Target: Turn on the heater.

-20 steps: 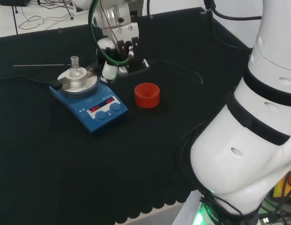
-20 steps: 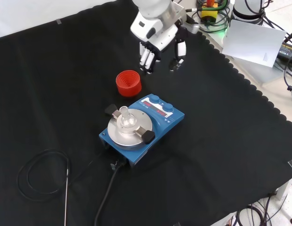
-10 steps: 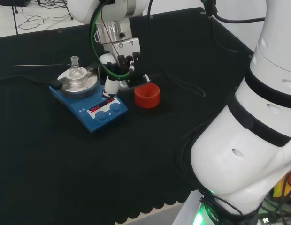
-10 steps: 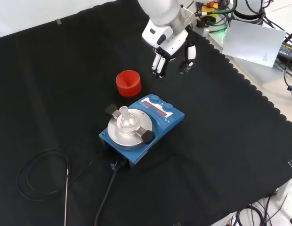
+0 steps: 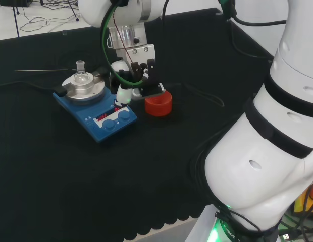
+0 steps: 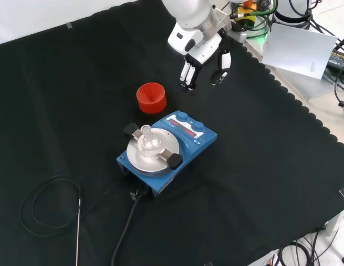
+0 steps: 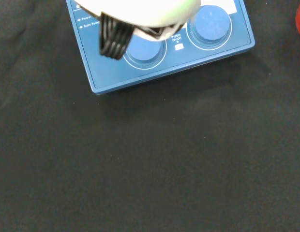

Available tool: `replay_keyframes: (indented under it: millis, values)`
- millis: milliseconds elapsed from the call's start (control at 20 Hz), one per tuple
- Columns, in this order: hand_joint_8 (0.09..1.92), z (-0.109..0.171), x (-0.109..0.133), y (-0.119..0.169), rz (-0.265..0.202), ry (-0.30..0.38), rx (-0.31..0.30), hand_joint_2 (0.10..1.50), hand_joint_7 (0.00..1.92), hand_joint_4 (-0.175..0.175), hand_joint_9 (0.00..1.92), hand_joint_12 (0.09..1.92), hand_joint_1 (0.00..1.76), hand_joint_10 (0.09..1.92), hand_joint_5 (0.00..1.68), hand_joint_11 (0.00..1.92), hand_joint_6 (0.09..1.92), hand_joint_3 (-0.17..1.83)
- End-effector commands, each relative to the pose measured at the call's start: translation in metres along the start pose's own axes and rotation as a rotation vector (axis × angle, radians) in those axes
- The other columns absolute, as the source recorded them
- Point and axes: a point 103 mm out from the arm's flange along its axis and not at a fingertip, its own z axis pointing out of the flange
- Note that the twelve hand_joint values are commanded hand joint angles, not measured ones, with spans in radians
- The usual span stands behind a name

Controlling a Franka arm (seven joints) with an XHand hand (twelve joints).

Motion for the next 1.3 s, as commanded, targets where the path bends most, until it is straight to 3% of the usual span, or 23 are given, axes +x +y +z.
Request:
replay_keyframes:
  millis: [50,300,650,1050,1300]
  values:
    - [1.92,-0.002,0.0,-0.001,0.009,-0.037,0.024,0.66,1.47,-0.14,1.64,1.41,1.18,1.73,0.56,1.8,0.7,0.77]
    - [1.92,0.001,0.005,0.003,-0.002,-0.064,0.094,0.64,1.51,-0.094,1.64,1.46,1.39,1.78,0.42,1.6,0.8,1.0]
    - [1.92,0.005,0.01,0.007,-0.019,-0.07,0.169,0.61,1.53,-0.06,1.65,1.48,1.42,1.78,0.31,1.57,0.77,1.08]
    - [1.92,0.013,0.016,0.015,-0.029,-0.08,0.24,0.59,1.54,-0.044,1.65,1.49,1.43,1.79,0.29,1.57,0.62,1.13]
    - [1.92,0.021,0.018,0.02,-0.026,-0.091,0.271,0.58,1.55,-0.03,1.66,1.5,1.44,1.81,0.27,1.57,0.4,1.16]
